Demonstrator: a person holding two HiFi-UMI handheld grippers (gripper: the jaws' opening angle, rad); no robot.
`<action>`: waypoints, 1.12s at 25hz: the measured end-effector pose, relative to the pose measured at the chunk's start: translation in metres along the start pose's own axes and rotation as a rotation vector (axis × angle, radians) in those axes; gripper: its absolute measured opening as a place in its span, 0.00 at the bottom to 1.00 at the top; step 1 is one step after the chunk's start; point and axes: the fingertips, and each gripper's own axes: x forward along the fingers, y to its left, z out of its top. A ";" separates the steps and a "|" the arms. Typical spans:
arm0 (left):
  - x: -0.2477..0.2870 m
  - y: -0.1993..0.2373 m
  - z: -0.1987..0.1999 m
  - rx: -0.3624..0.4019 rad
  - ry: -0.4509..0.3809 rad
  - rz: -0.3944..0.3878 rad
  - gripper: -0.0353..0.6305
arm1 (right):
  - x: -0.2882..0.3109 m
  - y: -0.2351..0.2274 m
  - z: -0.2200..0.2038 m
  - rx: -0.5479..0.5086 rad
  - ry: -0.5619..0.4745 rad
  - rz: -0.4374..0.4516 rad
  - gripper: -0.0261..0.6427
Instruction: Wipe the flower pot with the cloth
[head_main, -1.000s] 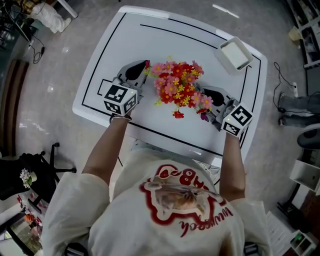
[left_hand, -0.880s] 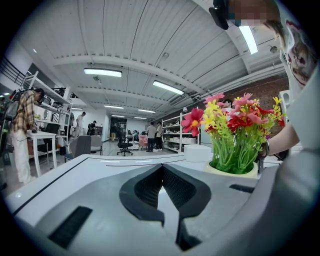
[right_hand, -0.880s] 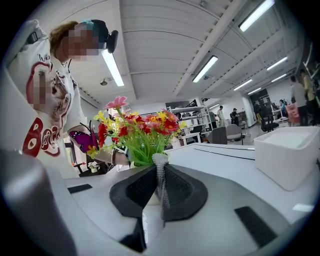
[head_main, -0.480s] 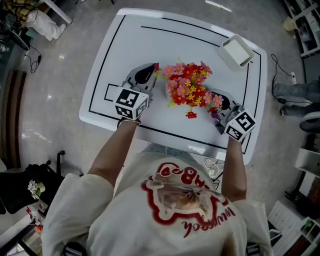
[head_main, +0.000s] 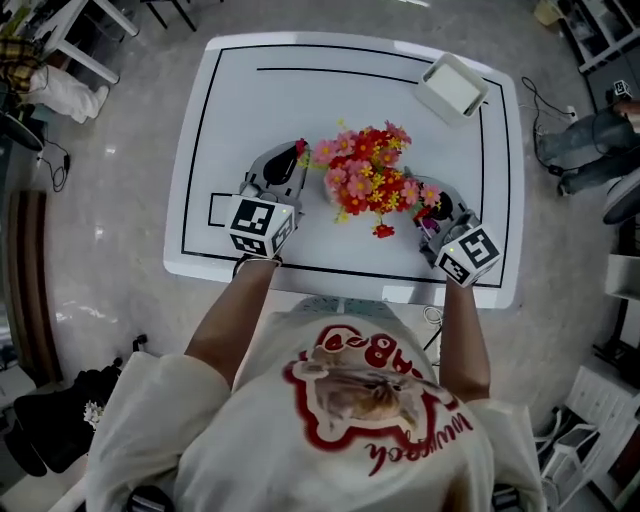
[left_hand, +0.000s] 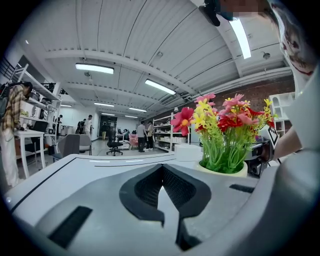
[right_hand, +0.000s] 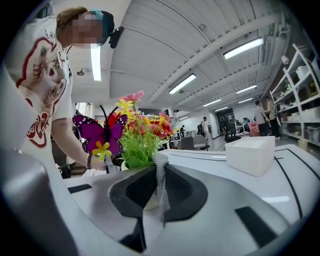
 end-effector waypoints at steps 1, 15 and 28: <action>0.000 0.000 0.001 0.002 0.000 -0.005 0.06 | 0.001 0.001 0.001 -0.003 -0.002 -0.008 0.09; 0.004 -0.010 -0.001 0.015 0.004 -0.079 0.06 | -0.005 0.011 -0.007 -0.049 0.011 -0.157 0.09; 0.004 -0.017 -0.002 0.025 0.011 -0.129 0.06 | -0.009 0.019 -0.012 -0.032 0.025 -0.197 0.09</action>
